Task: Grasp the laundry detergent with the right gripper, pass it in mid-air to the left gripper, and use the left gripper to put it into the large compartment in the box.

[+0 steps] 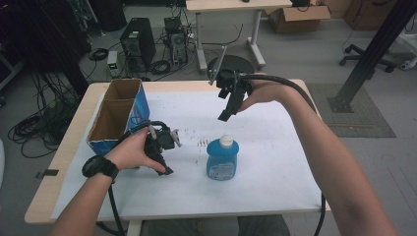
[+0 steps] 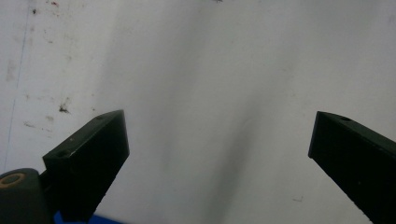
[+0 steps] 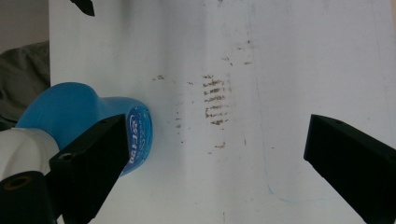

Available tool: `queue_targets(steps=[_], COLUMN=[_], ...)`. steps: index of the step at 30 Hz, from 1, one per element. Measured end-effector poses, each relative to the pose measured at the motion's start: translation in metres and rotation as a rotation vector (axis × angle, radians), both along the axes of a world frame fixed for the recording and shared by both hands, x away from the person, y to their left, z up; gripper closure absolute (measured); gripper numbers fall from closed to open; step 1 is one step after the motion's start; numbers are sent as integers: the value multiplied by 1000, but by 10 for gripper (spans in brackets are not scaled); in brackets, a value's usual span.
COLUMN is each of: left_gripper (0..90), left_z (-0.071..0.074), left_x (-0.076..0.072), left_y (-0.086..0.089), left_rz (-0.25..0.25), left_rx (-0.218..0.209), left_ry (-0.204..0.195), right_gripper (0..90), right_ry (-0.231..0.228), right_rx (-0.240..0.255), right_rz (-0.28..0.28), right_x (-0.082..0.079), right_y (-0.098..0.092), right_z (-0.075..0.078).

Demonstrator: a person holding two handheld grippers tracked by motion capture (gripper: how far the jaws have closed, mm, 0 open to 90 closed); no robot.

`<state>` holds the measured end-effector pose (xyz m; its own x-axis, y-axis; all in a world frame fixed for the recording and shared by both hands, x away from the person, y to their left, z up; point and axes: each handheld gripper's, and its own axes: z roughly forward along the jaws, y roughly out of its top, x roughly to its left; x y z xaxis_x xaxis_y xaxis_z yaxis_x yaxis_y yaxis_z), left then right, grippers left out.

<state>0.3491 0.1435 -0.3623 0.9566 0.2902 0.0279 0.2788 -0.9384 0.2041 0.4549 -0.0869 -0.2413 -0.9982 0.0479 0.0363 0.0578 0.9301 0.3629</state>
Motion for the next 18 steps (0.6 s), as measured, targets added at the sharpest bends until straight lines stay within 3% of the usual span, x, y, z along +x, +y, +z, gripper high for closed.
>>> queue_targets(steps=[11, 18], left_gripper=[59, 58], left_z=[11, 18], left_x=[-1, -3], left_y=[-1, -2], left_rz=[-2, -2], left_rx=[-3, -12], left_ry=[-11, -18], right_gripper=[57, 46], right_ry=[-24, -58], right_rx=[70, 177], right_rz=[-2, 16], right_x=[-6, -19], right_y=[-12, -28], right_z=[19, 39])
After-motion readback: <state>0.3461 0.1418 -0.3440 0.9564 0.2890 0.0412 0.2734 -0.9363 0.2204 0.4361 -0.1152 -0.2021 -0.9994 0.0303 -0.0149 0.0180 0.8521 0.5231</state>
